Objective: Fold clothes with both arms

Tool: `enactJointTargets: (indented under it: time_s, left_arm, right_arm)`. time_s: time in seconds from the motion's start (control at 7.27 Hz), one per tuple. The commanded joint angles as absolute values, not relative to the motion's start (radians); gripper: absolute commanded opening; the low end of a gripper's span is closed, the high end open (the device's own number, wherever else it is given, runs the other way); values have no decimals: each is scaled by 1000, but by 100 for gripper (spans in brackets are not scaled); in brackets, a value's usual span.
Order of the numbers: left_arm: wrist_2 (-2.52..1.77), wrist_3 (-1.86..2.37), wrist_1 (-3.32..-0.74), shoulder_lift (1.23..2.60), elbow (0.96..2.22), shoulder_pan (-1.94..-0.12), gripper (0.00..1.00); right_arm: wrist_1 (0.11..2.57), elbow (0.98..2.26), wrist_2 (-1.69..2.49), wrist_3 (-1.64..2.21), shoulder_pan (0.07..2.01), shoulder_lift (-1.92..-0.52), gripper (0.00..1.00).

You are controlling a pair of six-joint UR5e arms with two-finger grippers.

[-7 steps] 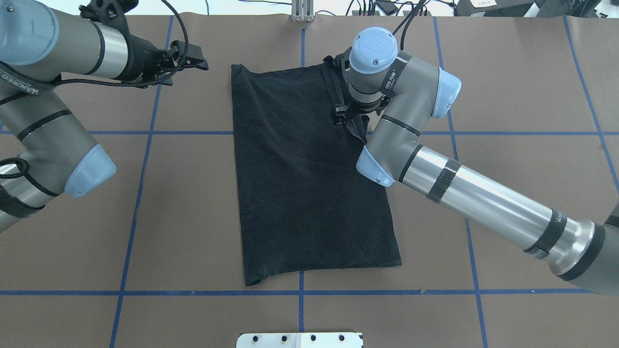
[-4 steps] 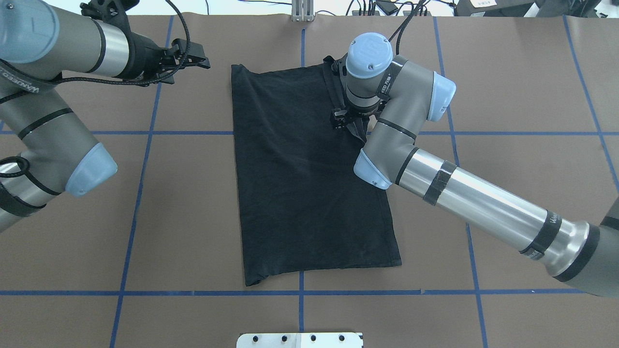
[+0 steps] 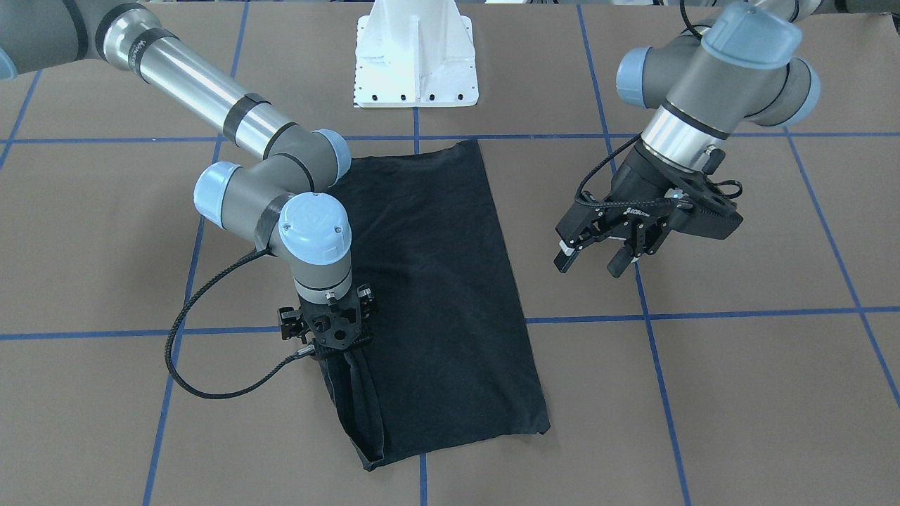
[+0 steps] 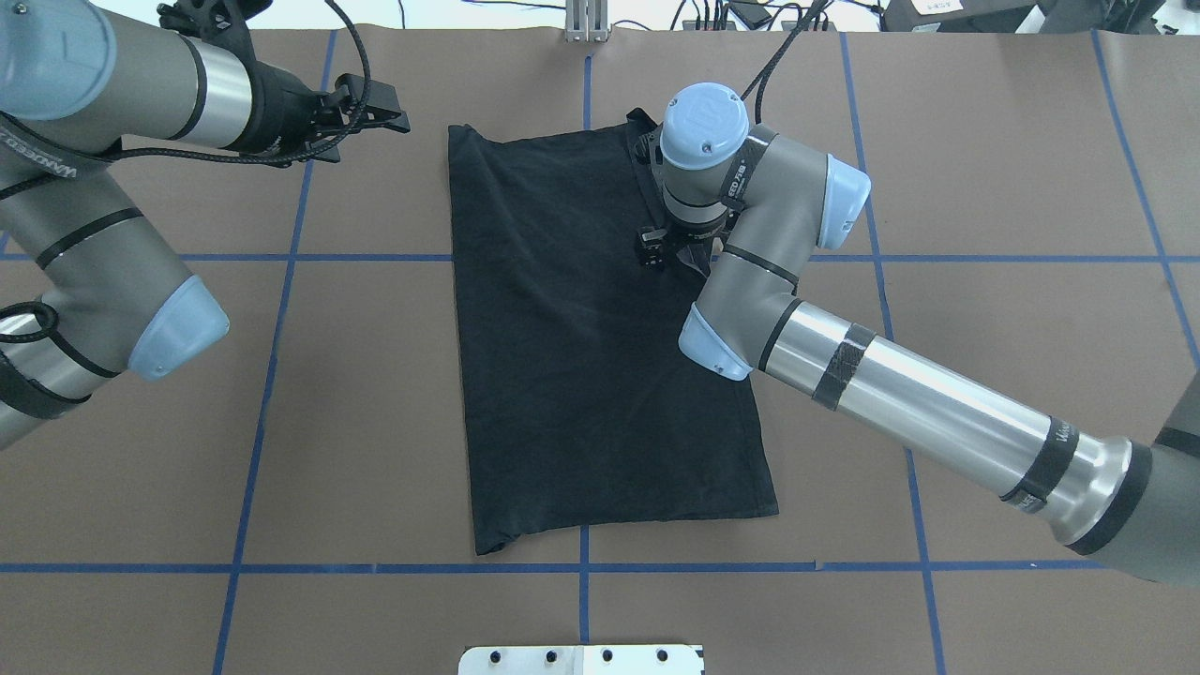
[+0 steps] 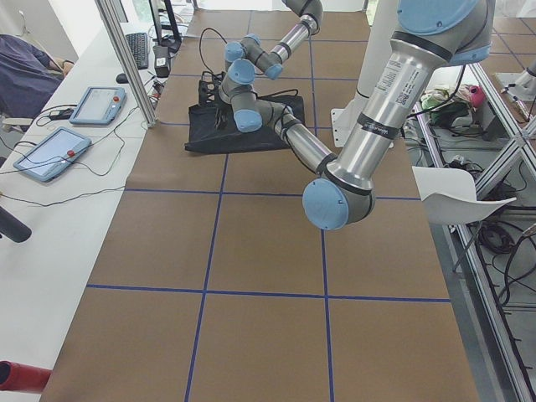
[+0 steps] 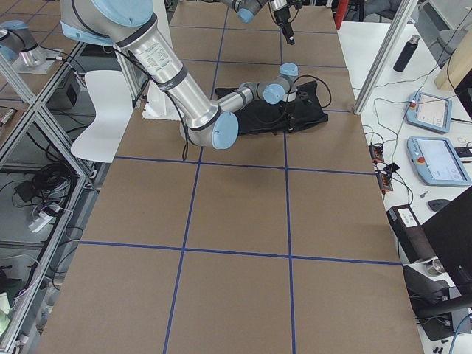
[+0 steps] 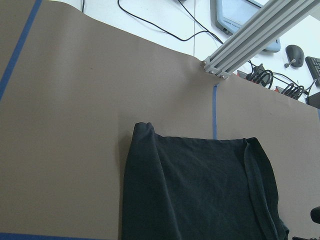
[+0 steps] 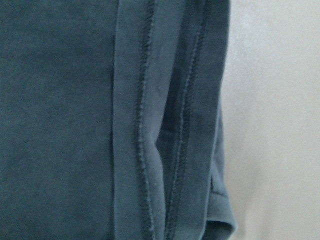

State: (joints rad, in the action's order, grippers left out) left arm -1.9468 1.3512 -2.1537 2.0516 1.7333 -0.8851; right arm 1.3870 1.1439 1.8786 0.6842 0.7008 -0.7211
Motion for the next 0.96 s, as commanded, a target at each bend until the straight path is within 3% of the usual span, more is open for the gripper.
enactJointTargets:
  time_s: [0.0,0.83]
  left_arm:
    - [-1948,1354,-2154,2052,1733,-885,100]
    - [-1948,1361,-2151,2068,1733,-885,100]
  right_arm:
    - [1388,1143,1887,626,735,-732,100]
    - [1394,1144,1992,508,845,-778,100]
